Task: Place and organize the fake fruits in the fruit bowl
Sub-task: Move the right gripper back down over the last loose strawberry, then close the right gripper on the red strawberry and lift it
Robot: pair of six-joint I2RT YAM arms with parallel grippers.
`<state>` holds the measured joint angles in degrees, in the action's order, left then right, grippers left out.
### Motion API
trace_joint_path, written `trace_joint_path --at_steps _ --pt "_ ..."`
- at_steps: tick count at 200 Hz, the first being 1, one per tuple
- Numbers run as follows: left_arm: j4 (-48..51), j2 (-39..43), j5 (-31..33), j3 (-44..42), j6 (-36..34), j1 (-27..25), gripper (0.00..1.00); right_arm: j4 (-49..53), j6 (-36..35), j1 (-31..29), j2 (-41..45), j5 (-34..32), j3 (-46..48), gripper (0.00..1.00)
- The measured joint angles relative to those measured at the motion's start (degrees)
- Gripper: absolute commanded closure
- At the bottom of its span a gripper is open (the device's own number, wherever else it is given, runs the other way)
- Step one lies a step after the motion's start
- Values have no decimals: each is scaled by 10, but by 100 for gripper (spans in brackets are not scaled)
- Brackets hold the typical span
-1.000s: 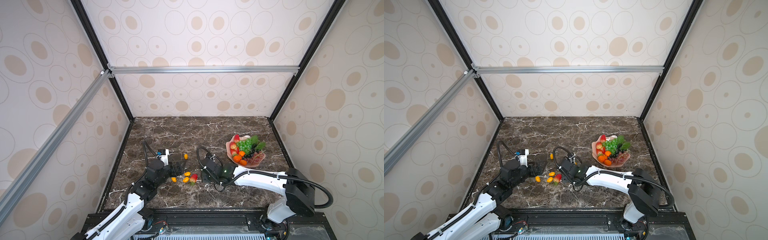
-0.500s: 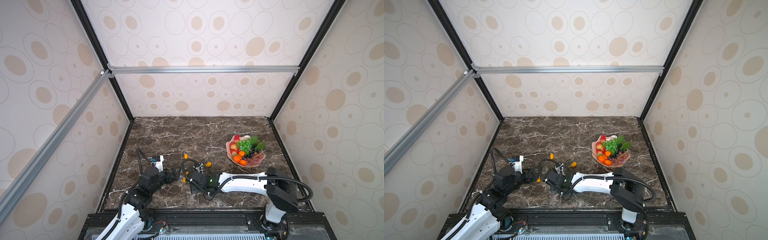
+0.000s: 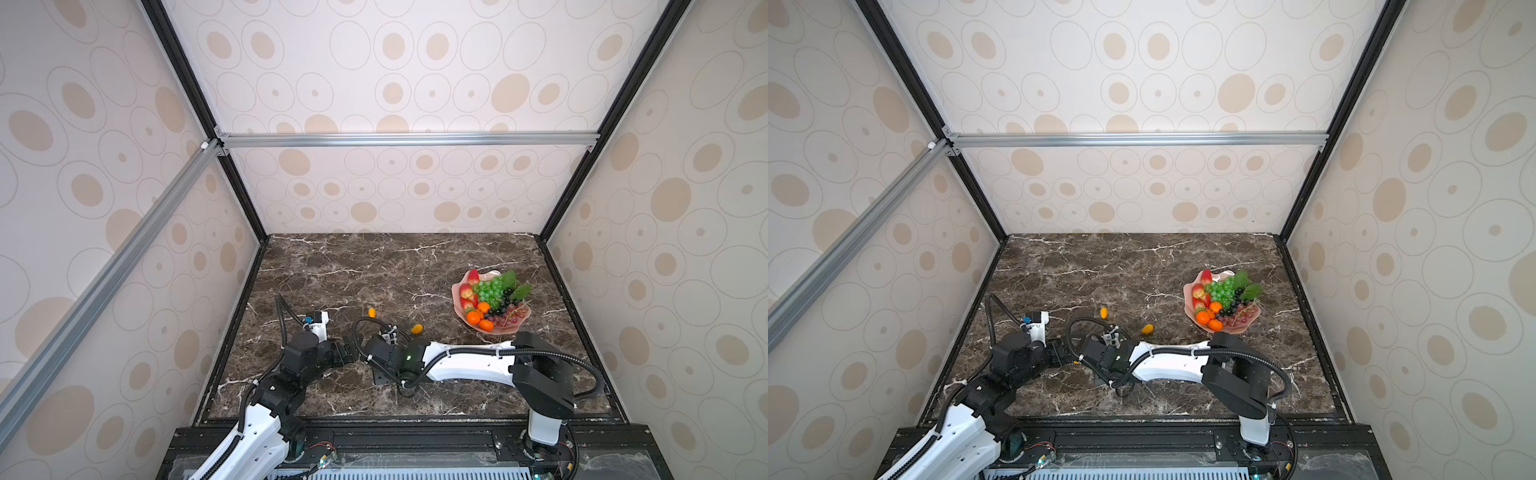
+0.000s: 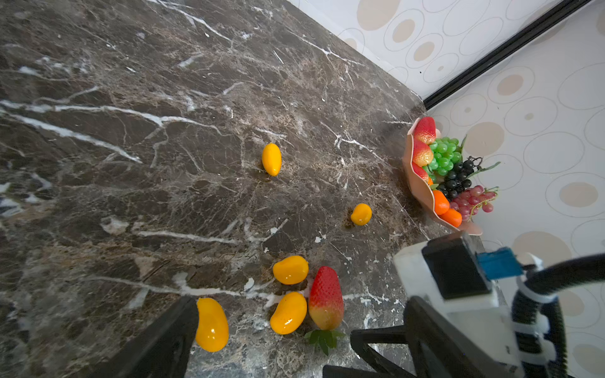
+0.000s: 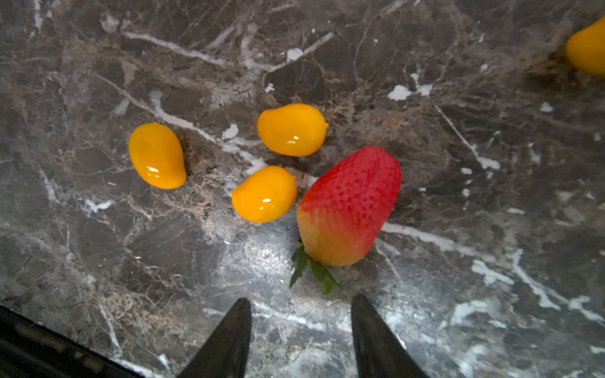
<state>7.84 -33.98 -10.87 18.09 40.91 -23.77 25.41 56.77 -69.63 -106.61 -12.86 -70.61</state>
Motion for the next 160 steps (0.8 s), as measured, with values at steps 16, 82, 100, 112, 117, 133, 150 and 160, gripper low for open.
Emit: trace_joint_path --at_steps 16,82,100,112,117,133,150,160 --pt "-1 0 0 0 0 1 1 4 0 2 -7 0 -2 50" --pt "-5 0 -2 0 -4 5 1 5 2 11 -22 0 -5 56" --pt "-5 0 -3 0 -4 6 1 5 2 14 -24 1 -5 60" --pt "-5 0 -4 0 -4 6 1 4 3 15 -27 2 -5 62" --pt "-5 0 -4 0 -4 6 1 4 4 16 -29 2 -5 62" --pt "-7 0 -5 0 -4 6 1 4 4 17 -34 2 -5 65" --pt "-10 -2 -6 0 -4 6 1 3 4 18 -38 3 -5 68" --pt "-12 -3 -6 0 -4 6 1 3 4 18 -39 4 -5 70"
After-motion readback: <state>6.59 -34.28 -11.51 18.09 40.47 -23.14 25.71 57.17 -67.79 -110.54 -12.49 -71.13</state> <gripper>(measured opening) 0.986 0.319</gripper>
